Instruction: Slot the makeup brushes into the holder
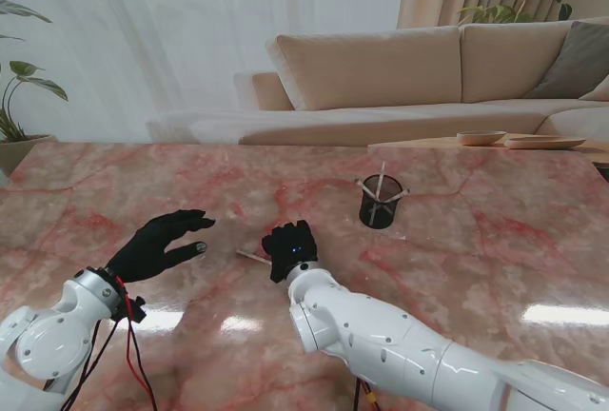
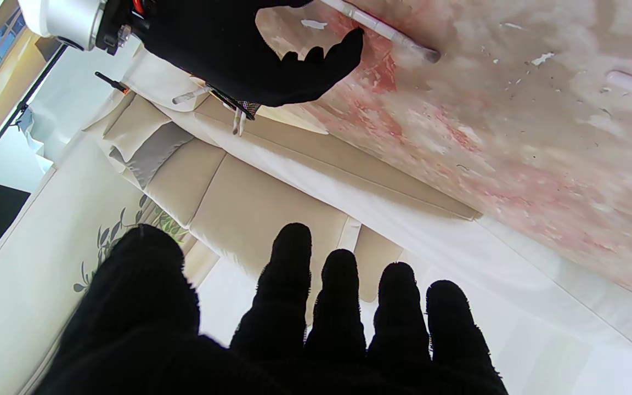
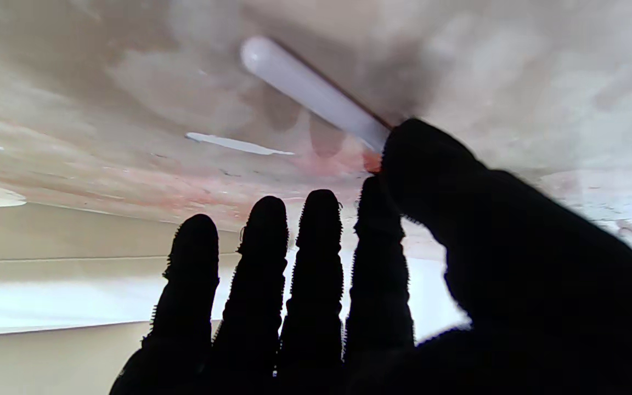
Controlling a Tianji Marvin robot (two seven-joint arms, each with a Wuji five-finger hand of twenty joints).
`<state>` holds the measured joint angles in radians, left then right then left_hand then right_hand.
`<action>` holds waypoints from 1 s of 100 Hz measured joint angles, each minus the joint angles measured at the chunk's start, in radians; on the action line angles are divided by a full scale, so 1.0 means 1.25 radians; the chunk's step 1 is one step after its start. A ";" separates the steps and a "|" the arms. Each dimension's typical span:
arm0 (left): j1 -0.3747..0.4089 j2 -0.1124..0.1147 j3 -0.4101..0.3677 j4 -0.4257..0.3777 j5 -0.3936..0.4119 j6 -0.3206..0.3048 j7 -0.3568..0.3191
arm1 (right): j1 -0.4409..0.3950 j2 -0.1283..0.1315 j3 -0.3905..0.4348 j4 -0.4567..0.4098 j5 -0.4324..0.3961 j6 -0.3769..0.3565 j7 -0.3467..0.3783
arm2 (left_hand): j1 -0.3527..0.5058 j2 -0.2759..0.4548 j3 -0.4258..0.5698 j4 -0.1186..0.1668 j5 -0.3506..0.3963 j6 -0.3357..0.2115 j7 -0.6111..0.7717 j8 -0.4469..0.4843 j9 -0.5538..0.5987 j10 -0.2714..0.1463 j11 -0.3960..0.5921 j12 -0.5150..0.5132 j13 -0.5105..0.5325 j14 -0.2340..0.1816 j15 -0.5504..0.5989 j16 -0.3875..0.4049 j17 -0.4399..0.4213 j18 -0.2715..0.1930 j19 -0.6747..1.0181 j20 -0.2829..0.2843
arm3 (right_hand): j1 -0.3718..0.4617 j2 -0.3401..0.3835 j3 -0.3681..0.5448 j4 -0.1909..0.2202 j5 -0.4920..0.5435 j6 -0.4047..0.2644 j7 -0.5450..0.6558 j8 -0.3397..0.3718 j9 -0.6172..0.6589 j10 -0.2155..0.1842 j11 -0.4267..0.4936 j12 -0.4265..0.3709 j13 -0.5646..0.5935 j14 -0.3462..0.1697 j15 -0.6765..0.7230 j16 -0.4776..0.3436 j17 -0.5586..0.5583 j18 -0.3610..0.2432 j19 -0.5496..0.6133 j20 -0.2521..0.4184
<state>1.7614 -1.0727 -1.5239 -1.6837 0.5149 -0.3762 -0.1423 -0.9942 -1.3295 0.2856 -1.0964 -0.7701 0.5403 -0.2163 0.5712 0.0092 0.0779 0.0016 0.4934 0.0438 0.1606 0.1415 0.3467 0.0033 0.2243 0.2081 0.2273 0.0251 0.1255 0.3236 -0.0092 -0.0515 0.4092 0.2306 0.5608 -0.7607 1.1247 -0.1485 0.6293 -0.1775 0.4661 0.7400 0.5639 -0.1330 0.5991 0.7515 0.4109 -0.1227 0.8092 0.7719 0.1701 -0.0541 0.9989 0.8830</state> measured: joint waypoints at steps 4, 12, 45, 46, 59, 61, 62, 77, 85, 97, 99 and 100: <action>0.000 0.000 0.000 0.000 0.000 0.000 -0.001 | -0.005 0.001 0.008 0.002 -0.001 0.001 -0.009 | 0.000 0.000 0.000 0.000 0.000 0.000 0.000 0.000 0.000 0.000 0.000 0.000 0.000 0.000 0.000 0.000 0.000 0.000 0.000 0.000 | 0.000 0.000 0.000 -0.010 0.000 -0.022 0.001 -0.029 0.002 -0.001 0.000 0.000 0.000 0.000 0.002 0.000 0.003 0.000 0.000 0.000; 0.000 0.000 0.000 0.000 0.000 0.000 -0.002 | -0.015 0.004 0.022 0.005 -0.001 0.003 -0.025 | 0.000 0.000 0.000 0.000 0.000 0.000 0.000 0.000 0.000 0.000 0.000 0.000 0.000 0.000 0.000 0.000 0.000 0.000 0.000 0.000 | 0.000 0.000 0.001 -0.026 0.001 -0.024 0.012 -0.086 0.016 -0.006 0.001 0.005 0.000 0.000 0.004 0.000 0.008 0.000 0.000 0.000; -0.002 0.001 0.002 -0.001 0.002 0.003 -0.006 | -0.043 0.013 0.073 0.008 0.022 -0.028 -0.068 | 0.000 0.000 0.000 0.000 0.000 0.000 0.000 0.000 0.000 0.000 0.000 0.000 0.000 0.000 0.000 0.000 0.000 0.000 0.000 0.000 | -0.112 0.019 -0.103 -0.026 0.050 0.014 -0.008 -0.088 0.028 -0.008 0.006 0.009 0.001 -0.003 0.007 0.000 0.007 0.000 0.000 0.000; -0.002 0.001 0.002 -0.001 0.002 0.003 -0.006 | -0.044 0.013 0.075 0.008 0.023 -0.031 -0.070 | 0.000 0.000 0.000 0.000 0.000 0.000 0.000 0.000 0.000 0.000 0.000 0.000 0.000 0.000 0.000 0.000 0.000 0.000 0.000 0.000 | -0.114 0.019 -0.104 -0.026 0.051 0.019 -0.008 -0.085 0.028 -0.008 0.006 0.009 0.001 -0.003 0.007 0.000 0.007 0.000 0.000 0.000; -0.004 0.001 0.003 -0.001 0.001 0.003 -0.006 | -0.057 0.011 0.097 0.009 0.057 -0.074 -0.089 | 0.000 0.000 0.000 0.000 0.000 0.000 0.000 0.000 0.000 0.000 0.000 0.000 0.000 0.000 0.000 0.000 0.000 0.000 0.000 0.000 | -0.119 0.019 -0.111 -0.026 0.083 0.044 -0.007 -0.061 0.015 -0.008 -0.004 0.009 -0.001 -0.007 0.004 0.000 -0.026 -0.007 -0.011 0.000; -0.004 0.001 0.003 -0.001 0.001 0.003 -0.006 | -0.060 0.009 0.104 0.008 0.070 -0.079 -0.091 | 0.000 0.000 0.000 0.000 0.000 0.000 0.000 0.000 0.000 0.000 0.000 0.000 0.000 0.000 0.000 0.000 0.000 0.000 0.000 0.000 | -0.118 0.019 -0.111 -0.026 0.085 0.044 -0.007 -0.058 0.004 -0.008 -0.008 0.009 -0.015 -0.009 0.010 0.000 -0.038 -0.008 -0.014 0.000; -0.004 0.001 0.003 -0.001 0.001 0.003 -0.006 | -0.062 0.008 0.107 0.008 0.077 -0.081 -0.092 | 0.000 0.000 0.000 0.000 0.000 0.000 0.000 0.000 0.000 0.000 0.000 0.000 0.000 0.000 0.000 0.000 0.000 0.000 0.000 0.000 | -0.117 0.019 -0.111 -0.026 0.087 0.044 -0.007 -0.058 0.001 -0.008 -0.011 0.009 -0.023 -0.009 0.000 -0.002 -0.043 -0.009 -0.020 0.000; -0.005 0.001 0.003 -0.001 0.001 0.005 -0.007 | -0.075 -0.005 0.118 0.010 0.110 -0.087 -0.117 | 0.000 0.000 0.000 0.000 0.000 0.000 0.000 0.000 0.000 0.000 0.000 0.000 0.000 0.000 0.000 0.000 0.000 0.000 0.000 0.000 | -0.095 0.019 -0.111 -0.012 0.101 0.044 -0.007 -0.058 -0.062 -0.008 -0.023 0.009 -0.086 -0.016 -0.006 -0.004 -0.086 -0.018 -0.050 0.000; -0.005 0.001 0.003 -0.002 0.001 0.006 -0.007 | -0.078 -0.012 0.119 0.016 0.108 -0.096 -0.126 | 0.000 0.000 0.000 0.000 0.000 0.000 0.000 0.000 0.000 0.000 0.000 0.000 0.000 0.000 0.000 0.000 0.000 0.000 0.000 0.000 | -0.095 0.020 -0.111 -0.012 0.101 0.044 -0.007 -0.058 -0.076 -0.008 -0.024 0.008 -0.094 -0.017 -0.007 -0.004 -0.093 -0.019 -0.051 0.000; -0.004 0.001 0.003 -0.003 0.001 0.007 -0.007 | -0.076 -0.020 0.116 0.027 0.114 -0.107 -0.129 | 0.000 0.000 0.000 0.000 0.000 0.000 0.000 0.000 0.000 0.000 0.000 0.000 0.000 0.000 0.000 0.000 0.000 0.000 0.000 0.000 | -0.068 0.027 -0.107 -0.012 0.098 0.043 -0.006 -0.047 -0.082 -0.008 -0.024 0.007 -0.094 -0.017 -0.007 -0.005 -0.094 -0.020 -0.056 0.000; -0.004 0.001 0.003 -0.003 0.001 0.007 -0.007 | -0.075 -0.021 0.114 0.030 0.116 -0.108 -0.130 | 0.000 0.000 0.000 0.000 0.000 0.000 0.000 0.000 0.000 0.000 0.000 0.000 0.000 0.000 0.000 0.000 0.000 0.000 0.000 0.000 | -0.054 0.027 -0.103 -0.012 0.094 0.039 -0.003 -0.042 -0.082 -0.008 -0.024 0.007 -0.094 -0.017 -0.006 -0.005 -0.094 -0.020 -0.059 0.000; -0.004 0.001 0.003 -0.003 0.001 0.007 -0.007 | -0.075 -0.022 0.113 0.031 0.117 -0.108 -0.131 | 0.000 0.000 0.000 0.000 0.000 0.000 0.000 0.000 0.000 0.000 0.000 0.000 0.000 0.000 0.000 0.000 0.000 0.000 0.000 0.000 | -0.053 0.027 -0.099 -0.012 0.094 0.038 -0.001 -0.042 -0.082 -0.008 -0.023 0.007 -0.094 -0.017 -0.006 -0.005 -0.094 -0.020 -0.059 0.000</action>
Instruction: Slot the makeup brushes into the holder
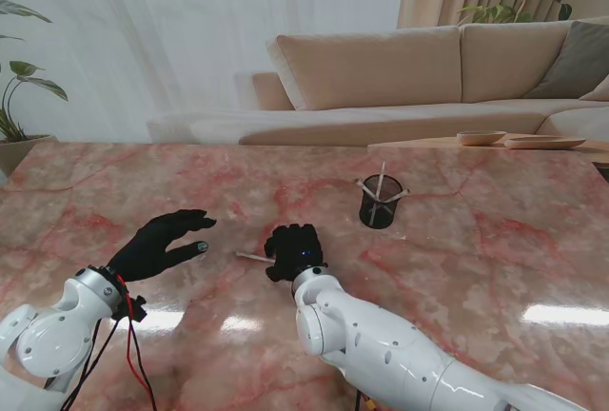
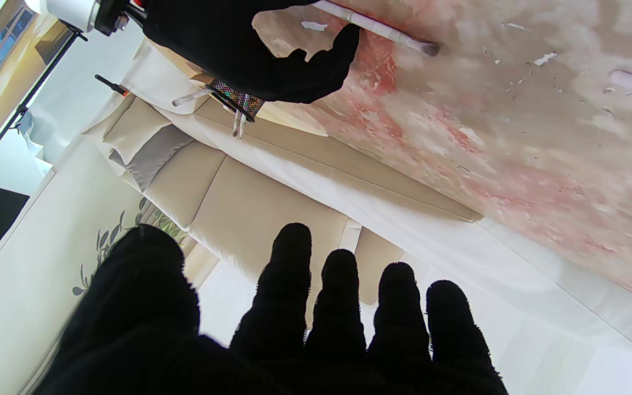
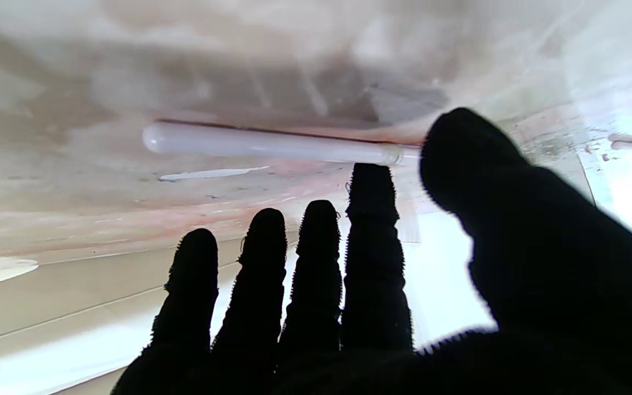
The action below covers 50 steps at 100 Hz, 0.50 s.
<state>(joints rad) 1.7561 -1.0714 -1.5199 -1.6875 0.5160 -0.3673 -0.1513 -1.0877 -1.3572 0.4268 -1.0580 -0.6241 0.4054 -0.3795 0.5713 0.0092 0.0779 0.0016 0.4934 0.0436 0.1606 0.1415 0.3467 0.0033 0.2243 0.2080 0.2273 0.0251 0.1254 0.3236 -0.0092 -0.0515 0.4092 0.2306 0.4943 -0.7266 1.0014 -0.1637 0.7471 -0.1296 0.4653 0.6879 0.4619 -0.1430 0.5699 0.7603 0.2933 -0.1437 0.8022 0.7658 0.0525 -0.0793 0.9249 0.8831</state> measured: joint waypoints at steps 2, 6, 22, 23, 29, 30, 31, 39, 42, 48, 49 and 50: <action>0.000 0.000 0.000 0.000 0.000 0.000 0.000 | 0.001 -0.002 -0.002 0.002 0.002 0.000 -0.001 | 0.000 0.000 0.000 0.000 0.000 0.000 0.000 0.000 0.000 0.000 0.000 0.000 0.000 0.000 0.000 0.000 0.000 0.000 0.000 0.000 | 0.000 0.000 0.001 0.000 0.000 -0.001 0.004 0.000 0.000 0.000 0.000 0.000 0.000 0.000 0.000 0.000 0.000 0.000 0.000 0.000; 0.000 0.000 0.000 0.000 0.000 0.000 0.000 | 0.004 -0.005 -0.004 0.007 0.006 0.000 -0.003 | 0.000 0.000 0.000 0.000 0.000 0.000 0.000 0.000 0.000 0.000 0.000 0.000 0.000 0.000 0.000 0.000 0.000 0.000 0.000 0.000 | -0.001 0.000 0.011 0.000 0.000 -0.010 0.008 0.000 0.000 0.000 0.001 -0.007 0.000 0.000 0.003 -0.001 0.000 0.000 0.000 0.000; 0.000 0.000 0.000 -0.001 0.000 0.001 0.000 | 0.014 -0.023 -0.011 0.037 0.013 0.000 -0.021 | 0.000 0.000 0.000 0.000 0.000 0.000 0.000 0.000 0.000 0.000 0.000 0.000 0.000 0.000 0.000 0.000 0.000 0.000 0.000 0.000 | 0.056 -0.014 0.020 -0.027 -0.004 -0.048 0.143 -0.101 0.033 -0.003 0.024 -0.008 0.002 0.000 0.012 -0.009 0.014 0.000 -0.002 0.000; 0.000 0.000 0.000 -0.001 0.000 0.001 0.000 | 0.014 -0.024 -0.011 0.039 0.014 0.000 -0.023 | 0.000 0.000 0.000 0.000 0.000 0.000 0.000 0.000 0.000 0.000 0.000 0.000 0.000 0.000 0.000 0.000 0.000 0.000 0.000 0.000 | 0.061 -0.017 0.020 -0.030 -0.004 -0.051 0.152 -0.110 0.038 -0.004 0.019 -0.008 0.002 -0.002 0.016 -0.009 0.016 0.000 -0.002 0.000; 0.001 0.000 -0.001 -0.002 0.000 0.002 0.000 | 0.017 -0.030 -0.012 0.050 0.016 0.000 -0.028 | 0.000 0.000 0.000 0.000 0.000 0.000 0.000 0.000 0.000 0.000 0.000 0.000 0.000 0.000 0.000 0.000 0.000 0.000 0.000 0.000 | 0.071 -0.027 0.020 -0.031 -0.004 -0.077 0.223 -0.163 0.073 -0.010 0.026 -0.010 0.029 -0.008 0.030 -0.010 0.031 0.000 -0.008 0.000; 0.002 0.000 -0.001 -0.002 0.000 0.002 0.000 | 0.017 -0.031 -0.012 0.051 0.017 0.000 -0.029 | 0.000 0.000 0.000 0.000 0.000 0.000 0.000 0.000 0.000 0.000 0.000 0.000 0.000 0.000 0.000 0.000 0.000 0.000 0.000 0.000 | 0.073 -0.028 0.020 -0.031 -0.004 -0.080 0.234 -0.168 0.077 -0.010 0.022 -0.013 0.032 -0.008 0.030 -0.010 0.033 0.000 -0.007 0.000; 0.002 0.000 -0.001 -0.002 0.000 0.002 0.000 | 0.017 -0.032 -0.012 0.052 0.018 0.000 -0.029 | 0.000 0.000 0.000 0.000 0.000 0.000 0.000 0.000 0.000 0.000 0.000 0.000 0.000 0.000 0.000 0.000 0.000 0.000 0.000 0.000 | 0.067 -0.028 0.020 -0.031 -0.004 -0.083 0.243 -0.170 0.082 -0.011 0.025 -0.015 0.036 -0.009 0.036 -0.010 0.033 0.000 -0.007 0.000; 0.003 0.000 -0.001 -0.003 0.000 0.004 0.000 | 0.020 -0.037 -0.014 0.060 0.022 0.003 -0.033 | 0.000 0.000 0.000 0.000 0.000 0.000 0.000 0.000 0.000 0.000 0.000 0.000 0.000 0.000 0.000 0.000 0.000 0.000 0.000 0.000 | 0.072 -0.028 0.025 -0.047 0.007 -0.098 0.292 -0.185 0.102 -0.017 0.023 -0.016 0.047 -0.014 0.042 -0.010 0.043 0.000 -0.002 0.000; 0.003 0.000 -0.001 -0.004 0.000 0.004 0.000 | 0.020 -0.038 -0.014 0.062 0.022 0.004 -0.034 | 0.000 0.000 0.000 0.000 0.000 0.000 0.000 0.000 0.000 0.000 0.000 0.000 0.000 0.000 0.000 0.000 0.000 0.000 0.000 0.000 | 0.072 -0.028 0.026 -0.048 0.018 -0.103 0.301 -0.182 0.110 -0.019 0.023 -0.016 0.047 -0.014 0.041 -0.010 0.045 0.000 -0.002 0.000; 0.004 0.000 -0.001 -0.004 0.000 0.004 0.000 | 0.021 -0.042 -0.014 0.067 0.022 0.005 -0.040 | 0.000 0.000 0.000 0.000 0.000 0.000 0.000 0.000 0.000 0.000 0.000 0.000 0.000 0.000 0.000 0.000 0.000 0.000 0.000 0.000 | 0.072 -0.028 0.027 -0.055 0.045 -0.113 0.319 -0.182 0.119 -0.020 0.024 -0.017 0.046 -0.015 0.041 -0.010 0.048 0.000 -0.002 0.000; 0.004 0.000 -0.001 -0.004 0.000 0.004 0.000 | 0.021 -0.042 -0.014 0.069 0.022 0.006 -0.041 | 0.000 0.000 0.000 0.000 0.000 0.000 0.000 0.000 0.000 0.000 0.000 0.000 0.000 0.000 0.000 0.000 0.000 0.000 0.000 0.000 | 0.072 -0.028 0.027 -0.055 0.045 -0.113 0.319 -0.182 0.119 -0.020 0.024 -0.017 0.046 -0.015 0.041 -0.010 0.048 0.000 -0.002 0.000; 0.004 0.000 -0.001 -0.004 0.000 0.005 0.000 | 0.021 -0.043 -0.014 0.070 0.022 0.006 -0.042 | 0.000 0.000 0.000 0.000 0.000 0.000 0.000 0.000 0.000 0.000 0.000 0.000 0.000 0.000 0.000 0.000 0.000 0.000 0.000 0.000 | 0.072 -0.028 0.027 -0.055 0.045 -0.113 0.319 -0.182 0.119 -0.020 0.024 -0.017 0.046 -0.015 0.041 -0.010 0.048 0.000 -0.002 0.000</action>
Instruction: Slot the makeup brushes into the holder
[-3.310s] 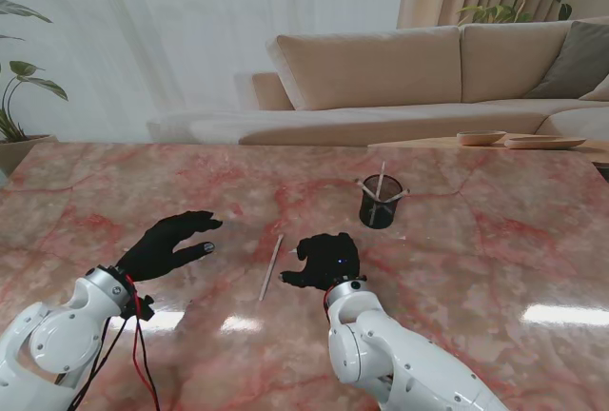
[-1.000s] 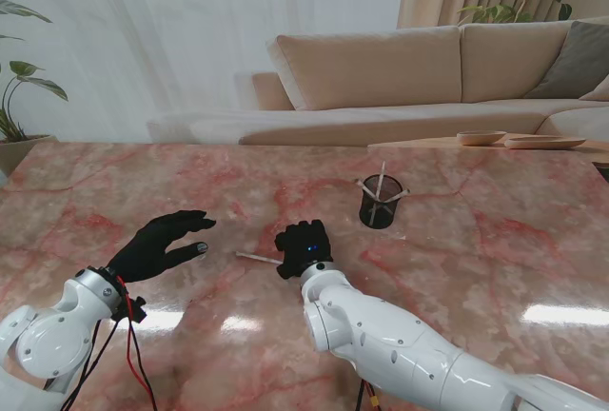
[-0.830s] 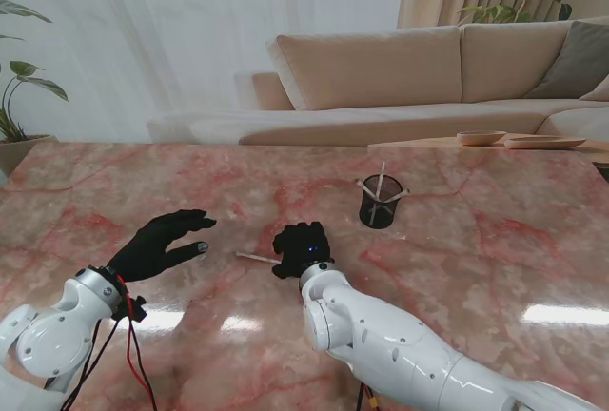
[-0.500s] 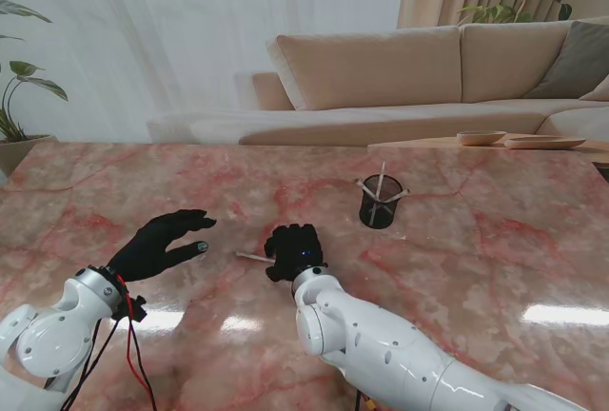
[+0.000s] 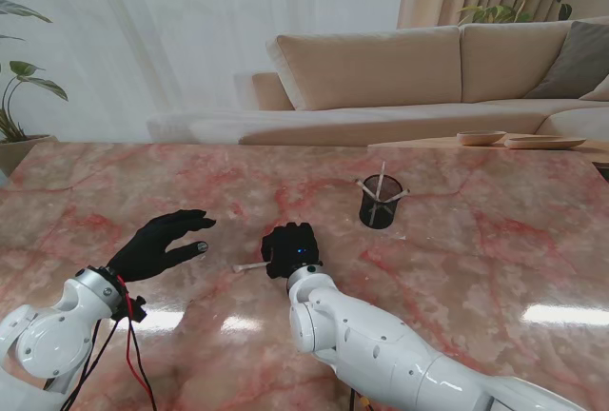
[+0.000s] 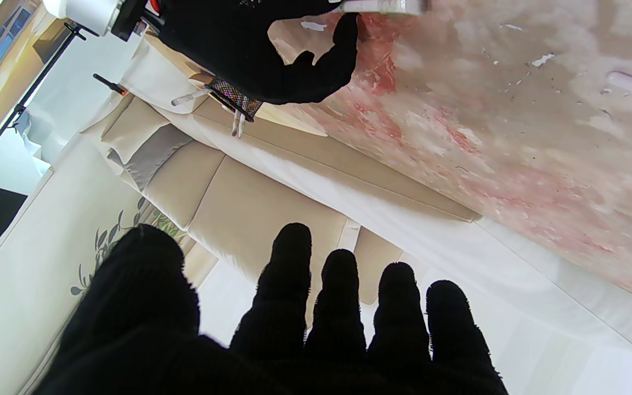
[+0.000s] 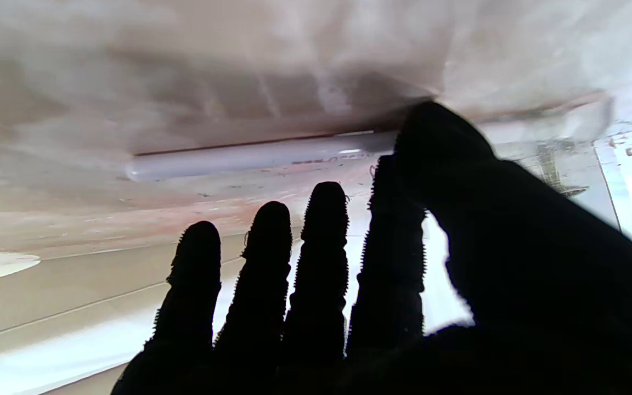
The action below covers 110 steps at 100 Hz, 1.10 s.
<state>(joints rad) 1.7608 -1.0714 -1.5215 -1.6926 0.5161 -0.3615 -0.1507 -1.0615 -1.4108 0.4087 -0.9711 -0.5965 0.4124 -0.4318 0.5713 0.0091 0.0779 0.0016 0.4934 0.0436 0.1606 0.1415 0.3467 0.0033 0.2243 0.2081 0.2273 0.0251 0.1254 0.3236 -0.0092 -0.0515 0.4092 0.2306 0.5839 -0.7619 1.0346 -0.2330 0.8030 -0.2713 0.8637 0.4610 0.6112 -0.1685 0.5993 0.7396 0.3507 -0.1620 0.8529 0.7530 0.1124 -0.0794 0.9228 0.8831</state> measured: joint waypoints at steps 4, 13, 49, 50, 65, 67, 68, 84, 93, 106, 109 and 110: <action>0.000 0.000 0.000 0.000 0.000 0.001 0.000 | 0.000 -0.002 0.000 0.004 0.000 0.000 -0.004 | 0.000 0.000 0.000 0.000 0.000 0.000 0.000 0.000 0.000 0.000 0.000 0.000 0.000 0.000 0.000 0.000 0.000 0.000 0.000 0.000 | 0.000 0.002 0.004 -0.003 0.018 -0.008 0.019 -0.004 0.011 -0.002 0.000 0.000 0.016 -0.001 0.003 0.000 0.004 0.000 0.008 0.000; 0.000 0.000 0.000 -0.001 -0.001 0.001 0.000 | 0.002 -0.006 -0.001 0.012 0.000 0.003 -0.010 | 0.000 0.000 0.000 0.000 0.000 0.000 0.000 0.000 0.000 0.000 0.000 0.000 0.000 0.000 0.000 0.000 0.000 0.000 0.000 0.000 | -0.002 0.003 0.006 -0.014 0.037 -0.016 0.024 -0.011 0.029 -0.008 0.008 0.000 0.021 -0.001 0.001 0.000 0.008 0.000 0.011 0.000; 0.002 0.000 -0.002 -0.002 -0.001 0.001 -0.002 | 0.009 -0.010 -0.003 0.012 -0.001 0.025 0.007 | 0.000 0.000 0.000 0.000 0.000 0.000 0.000 0.000 0.000 0.000 0.000 0.000 0.000 0.000 0.000 0.000 0.000 0.000 0.000 0.000 | -0.005 -0.029 0.057 -0.021 0.046 -0.025 0.050 -0.064 0.049 -0.009 0.017 0.019 0.031 -0.002 0.008 0.000 0.009 0.000 0.021 0.000; 0.002 0.000 -0.002 -0.002 -0.001 0.001 -0.002 | 0.009 -0.010 -0.003 0.012 -0.001 0.025 0.007 | 0.000 0.000 0.000 0.000 0.000 0.000 0.000 0.000 0.000 0.000 0.000 0.000 0.000 0.000 0.000 0.000 0.000 0.000 0.000 0.000 | -0.005 -0.031 0.061 -0.021 0.046 -0.026 0.052 -0.066 0.049 -0.009 0.017 0.021 0.031 -0.002 0.008 0.000 0.009 0.000 0.021 0.000; 0.003 0.000 -0.001 -0.002 -0.001 0.002 -0.002 | 0.012 -0.010 -0.006 0.013 0.001 0.024 0.009 | 0.000 0.000 0.000 0.000 0.000 0.000 0.000 0.000 0.000 0.000 0.000 0.000 0.000 0.000 0.000 0.000 0.000 0.000 0.000 0.000 | -0.005 -0.034 0.070 -0.021 0.046 -0.028 0.059 -0.072 0.061 -0.009 0.026 0.063 0.031 -0.002 0.011 0.001 0.009 0.000 0.030 0.000; 0.003 0.000 -0.001 -0.002 -0.001 0.002 -0.002 | 0.012 -0.010 -0.006 0.014 0.001 0.024 0.009 | 0.000 0.000 0.000 0.000 0.000 0.000 0.000 0.000 0.000 0.000 0.000 0.000 0.000 0.000 0.000 0.000 0.000 0.000 0.000 0.000 | -0.005 -0.034 0.071 -0.021 0.046 -0.029 0.060 -0.072 0.061 -0.009 0.026 0.069 0.031 -0.002 0.011 0.001 0.009 0.000 0.030 0.000; 0.003 0.000 -0.001 -0.002 -0.001 0.002 -0.002 | 0.012 -0.010 -0.007 0.014 0.001 0.024 0.009 | 0.000 0.000 0.000 0.000 0.000 0.000 0.000 0.000 0.000 0.000 0.000 0.000 0.000 0.000 0.000 0.000 0.000 0.000 0.000 0.000 | -0.006 -0.034 0.071 -0.021 0.046 -0.029 0.060 -0.072 0.061 -0.009 0.026 0.070 0.031 -0.002 0.011 0.001 0.009 0.000 0.030 0.000; 0.003 0.000 -0.001 -0.002 -0.002 0.002 -0.002 | 0.017 -0.011 -0.014 0.022 -0.001 0.024 0.009 | 0.000 0.000 0.000 0.000 0.000 0.000 0.000 0.000 0.000 0.000 0.000 0.000 0.000 0.000 0.000 0.000 0.000 0.000 0.000 0.000 | -0.047 -0.027 0.092 -0.021 0.046 -0.073 0.016 0.061 0.066 -0.009 0.023 0.089 0.031 -0.002 0.016 0.002 -0.003 -0.003 0.031 0.000; 0.003 0.000 -0.001 -0.002 -0.003 0.002 -0.002 | 0.021 -0.010 -0.017 0.026 -0.006 0.023 0.012 | 0.000 0.000 0.000 0.000 0.000 0.000 0.000 0.000 0.000 0.000 0.000 0.000 0.000 0.000 0.000 0.000 0.000 0.000 0.000 0.000 | -0.066 -0.018 0.099 -0.021 0.046 -0.093 -0.016 0.145 0.057 -0.009 0.023 0.089 0.020 -0.003 0.016 0.002 -0.016 -0.009 0.031 0.000; 0.003 0.000 -0.001 -0.002 -0.003 0.002 -0.003 | 0.022 -0.008 -0.018 0.032 -0.017 0.010 0.008 | 0.000 0.000 0.000 0.000 0.000 0.000 0.000 0.000 0.000 0.000 0.000 0.000 0.000 0.000 0.000 0.000 0.000 0.000 0.000 0.000 | -0.077 0.000 0.104 -0.038 0.045 -0.111 -0.066 0.243 0.027 -0.009 0.026 0.099 0.004 -0.010 0.017 0.002 -0.033 -0.019 0.031 0.010; 0.003 0.000 -0.001 -0.002 -0.003 0.002 -0.004 | 0.022 -0.007 -0.018 0.032 -0.020 0.009 0.007 | 0.000 0.000 0.000 0.000 0.000 0.000 0.000 0.000 0.000 0.000 0.000 0.000 0.000 0.000 0.000 0.000 0.000 0.000 0.000 0.000 | -0.077 0.005 0.104 -0.048 0.044 -0.117 -0.074 0.252 0.017 -0.009 0.027 0.100 -0.006 -0.010 0.016 0.002 -0.035 -0.020 0.031 0.010; 0.003 0.000 -0.001 -0.002 -0.003 0.002 -0.004 | 0.022 -0.006 -0.018 0.032 -0.021 0.009 0.007 | 0.000 0.000 0.000 0.000 0.000 0.000 0.000 0.000 0.000 0.000 0.000 0.000 0.000 0.000 0.000 0.000 0.000 0.000 0.000 0.000 | -0.079 0.006 0.104 -0.048 0.043 -0.119 -0.076 0.255 0.017 -0.009 0.027 0.100 -0.006 -0.010 0.016 0.002 -0.035 -0.020 0.031 0.010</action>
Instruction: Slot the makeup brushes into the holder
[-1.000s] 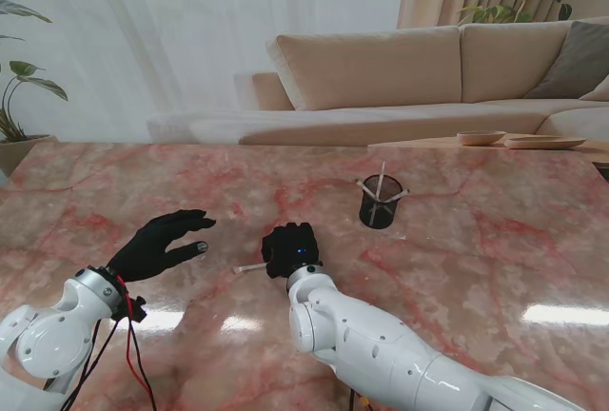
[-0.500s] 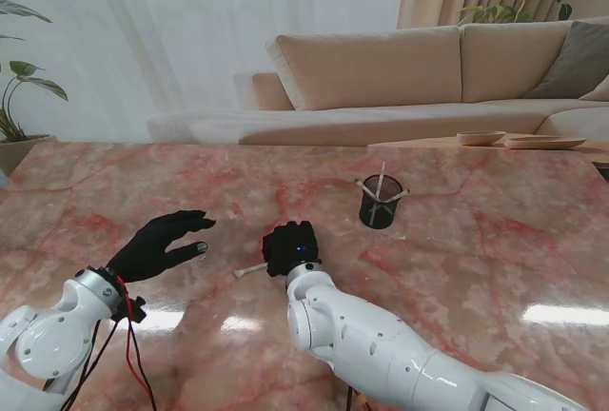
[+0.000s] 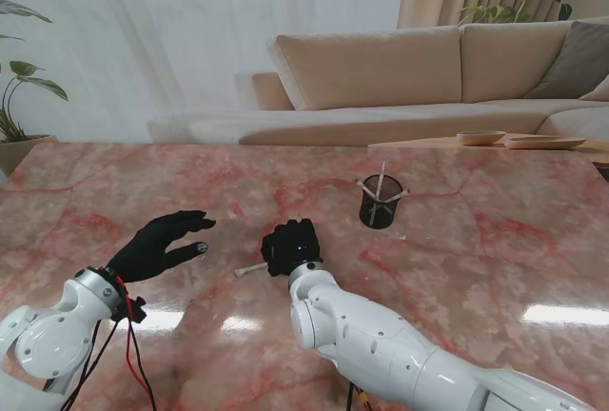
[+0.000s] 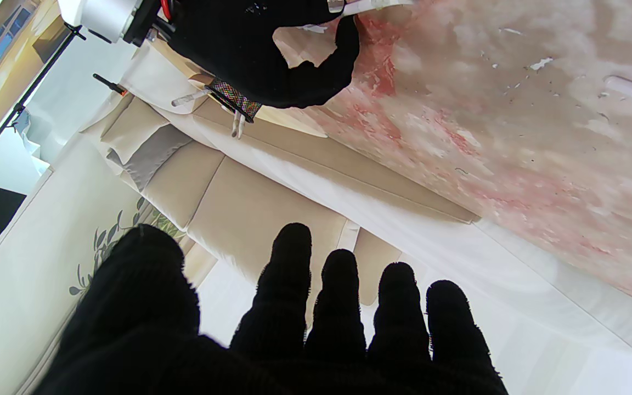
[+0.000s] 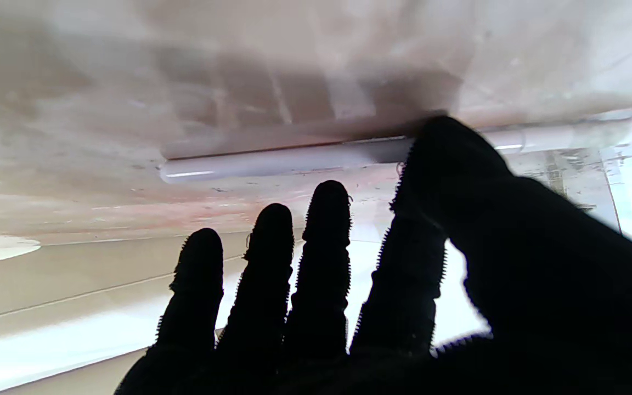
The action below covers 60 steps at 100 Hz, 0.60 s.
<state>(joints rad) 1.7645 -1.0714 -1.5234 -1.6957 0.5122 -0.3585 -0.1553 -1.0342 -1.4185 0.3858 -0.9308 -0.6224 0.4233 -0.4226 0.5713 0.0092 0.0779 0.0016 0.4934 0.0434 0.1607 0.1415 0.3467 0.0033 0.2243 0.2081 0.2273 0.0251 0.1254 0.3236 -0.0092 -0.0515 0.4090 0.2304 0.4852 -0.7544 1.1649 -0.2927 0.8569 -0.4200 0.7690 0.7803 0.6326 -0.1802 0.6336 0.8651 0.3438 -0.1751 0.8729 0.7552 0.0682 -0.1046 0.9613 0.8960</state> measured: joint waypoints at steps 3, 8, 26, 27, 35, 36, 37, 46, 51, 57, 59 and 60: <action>0.000 0.000 0.000 0.000 0.000 0.000 0.000 | 0.000 0.001 -0.001 0.000 -0.003 0.000 0.000 | 0.000 0.000 0.000 0.000 0.000 0.000 0.000 0.000 0.000 0.000 0.000 0.000 0.000 0.000 0.000 0.000 0.000 0.000 0.000 0.000 | -0.006 0.004 0.000 -0.001 -0.001 -0.007 -0.010 0.017 -0.001 0.000 0.000 0.005 0.000 0.000 0.000 0.000 -0.001 -0.001 0.000 0.000; 0.000 0.000 0.000 0.000 -0.001 0.000 -0.001 | 0.000 0.004 -0.003 -0.001 -0.012 0.000 0.000 | 0.000 0.000 0.000 0.000 0.000 0.000 0.000 0.000 0.000 0.000 0.000 0.000 0.000 0.000 0.000 0.000 0.000 0.000 -0.001 0.000 | -0.007 0.009 0.000 -0.007 -0.002 -0.011 -0.026 0.040 -0.010 0.000 0.001 0.007 -0.009 0.000 0.000 0.000 -0.007 -0.003 0.000 0.008; 0.000 0.000 0.001 0.000 -0.001 0.000 -0.002 | -0.001 0.012 -0.007 -0.007 -0.028 0.000 0.000 | 0.000 0.000 0.000 0.000 0.000 0.000 0.000 0.000 0.000 0.000 0.000 0.000 0.000 0.000 0.000 0.000 0.000 0.000 -0.009 0.000 | -0.007 0.024 -0.001 -0.007 -0.011 -0.017 -0.036 0.069 -0.010 0.000 0.010 0.019 -0.022 0.000 0.000 0.000 -0.012 -0.009 -0.001 0.009; 0.000 0.000 0.001 0.000 -0.001 0.000 -0.002 | -0.001 0.013 -0.007 -0.007 -0.028 0.000 0.000 | 0.000 0.000 0.000 0.000 0.000 0.000 0.000 0.000 0.000 0.000 0.000 0.000 0.000 0.000 0.000 0.000 0.000 0.000 -0.009 0.000 | -0.007 0.025 -0.001 -0.007 -0.011 -0.017 -0.036 0.069 -0.010 0.000 0.010 0.019 -0.022 0.000 0.000 0.000 -0.012 -0.009 -0.001 0.009; 0.000 0.000 0.001 0.000 -0.001 0.000 -0.002 | -0.001 0.015 -0.007 -0.007 -0.031 -0.003 -0.003 | 0.000 0.000 0.000 0.000 0.000 0.000 0.000 0.000 0.000 0.000 0.000 0.000 0.000 0.000 0.000 0.000 0.000 0.000 -0.009 0.000 | -0.007 0.030 -0.001 -0.007 -0.011 -0.017 -0.055 0.102 -0.018 0.000 0.013 0.032 -0.031 -0.001 0.000 0.000 -0.016 -0.009 -0.001 0.009; 0.000 0.000 0.001 0.000 -0.001 0.000 -0.002 | -0.001 0.015 -0.007 -0.007 -0.032 -0.003 -0.003 | 0.000 0.000 0.000 0.000 0.000 0.000 0.000 0.000 0.000 0.000 0.000 0.000 0.000 0.000 0.000 0.000 0.000 0.000 -0.009 0.000 | -0.007 0.030 -0.001 -0.007 -0.011 -0.017 -0.056 0.103 -0.018 0.000 0.014 0.035 -0.031 -0.001 0.000 0.000 -0.016 -0.009 -0.001 0.009; 0.000 0.000 0.001 0.000 -0.001 0.000 -0.002 | -0.001 0.015 -0.007 -0.007 -0.032 -0.003 -0.004 | 0.000 0.000 0.000 0.000 0.000 0.000 0.000 0.000 0.000 0.000 0.000 0.000 0.000 0.000 0.000 0.000 0.000 0.000 -0.009 0.000 | -0.007 0.031 -0.001 -0.007 -0.011 -0.017 -0.057 0.105 -0.018 0.000 0.014 0.037 -0.031 -0.001 0.000 0.000 -0.016 -0.009 -0.001 0.009; 0.000 0.000 0.001 0.000 -0.001 0.000 -0.002 | -0.003 0.018 -0.007 -0.008 -0.035 -0.008 -0.008 | 0.000 0.000 0.000 0.000 0.000 0.000 0.000 0.000 0.000 0.000 0.000 0.000 0.000 0.000 0.000 0.000 0.000 0.000 -0.009 0.000 | -0.007 0.035 -0.001 -0.007 -0.011 -0.017 -0.063 0.115 -0.018 0.000 0.016 0.039 -0.031 -0.001 0.000 0.000 -0.016 -0.010 -0.001 0.010; 0.000 0.000 0.001 0.000 -0.001 0.000 -0.002 | -0.005 0.020 -0.004 -0.010 -0.037 -0.011 -0.010 | 0.000 0.000 0.000 0.000 0.000 0.000 0.000 0.000 0.000 0.000 0.000 0.000 0.000 0.000 0.000 0.000 0.000 0.000 -0.009 0.000 | -0.006 0.035 -0.001 -0.007 -0.011 -0.017 -0.064 0.115 -0.018 0.000 0.020 0.039 -0.031 -0.001 0.000 0.000 -0.016 -0.010 -0.001 0.010; 0.001 0.000 0.000 0.000 -0.001 0.000 -0.001 | -0.010 0.024 0.003 -0.014 -0.037 -0.013 -0.011 | 0.000 0.000 0.000 0.000 0.000 0.000 0.000 0.000 0.000 0.000 0.000 0.000 0.000 0.000 0.000 0.000 0.000 0.000 -0.009 0.000 | -0.005 0.035 -0.001 -0.007 -0.011 -0.017 -0.066 0.115 -0.018 0.000 0.021 0.040 -0.031 -0.001 0.000 0.000 -0.016 -0.010 -0.001 0.010; 0.001 0.000 0.000 0.000 -0.001 0.000 -0.001 | -0.012 0.025 0.005 -0.016 -0.037 -0.013 -0.011 | 0.000 0.000 0.000 0.000 0.000 0.000 0.000 0.000 0.000 0.000 0.000 0.000 0.000 0.000 0.000 0.000 0.000 0.000 -0.009 0.000 | -0.004 0.035 -0.001 -0.007 -0.011 -0.017 -0.066 0.114 -0.018 0.000 0.021 0.041 -0.031 -0.001 0.000 0.000 -0.016 -0.010 -0.001 0.010; 0.001 0.000 0.000 0.000 -0.001 0.000 -0.001 | -0.013 0.025 0.007 -0.017 -0.037 -0.013 -0.011 | 0.000 0.000 0.000 0.000 0.000 0.000 0.000 0.000 0.000 0.000 0.000 0.000 0.000 0.000 0.000 0.000 0.000 0.000 -0.009 0.000 | -0.003 0.035 -0.001 -0.007 -0.011 -0.017 -0.066 0.113 -0.018 0.000 0.021 0.046 -0.031 -0.001 0.000 0.000 -0.016 -0.010 -0.001 0.010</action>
<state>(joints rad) 1.7655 -1.0711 -1.5231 -1.6958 0.5110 -0.3589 -0.1567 -1.0501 -1.3867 0.3940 -0.9524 -0.6692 0.4064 -0.4366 0.5713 0.0092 0.0779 0.0016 0.4934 0.0434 0.1607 0.1416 0.3467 0.0033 0.2243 0.2080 0.2273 0.0251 0.1254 0.3236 -0.0091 -0.0515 0.3976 0.2301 0.4808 -0.7110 1.1638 -0.3020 0.8435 -0.4417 0.6861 0.9218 0.6096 -0.1802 0.6597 0.9225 0.3056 -0.1768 0.8728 0.7553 0.0478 -0.1172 0.9601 0.9081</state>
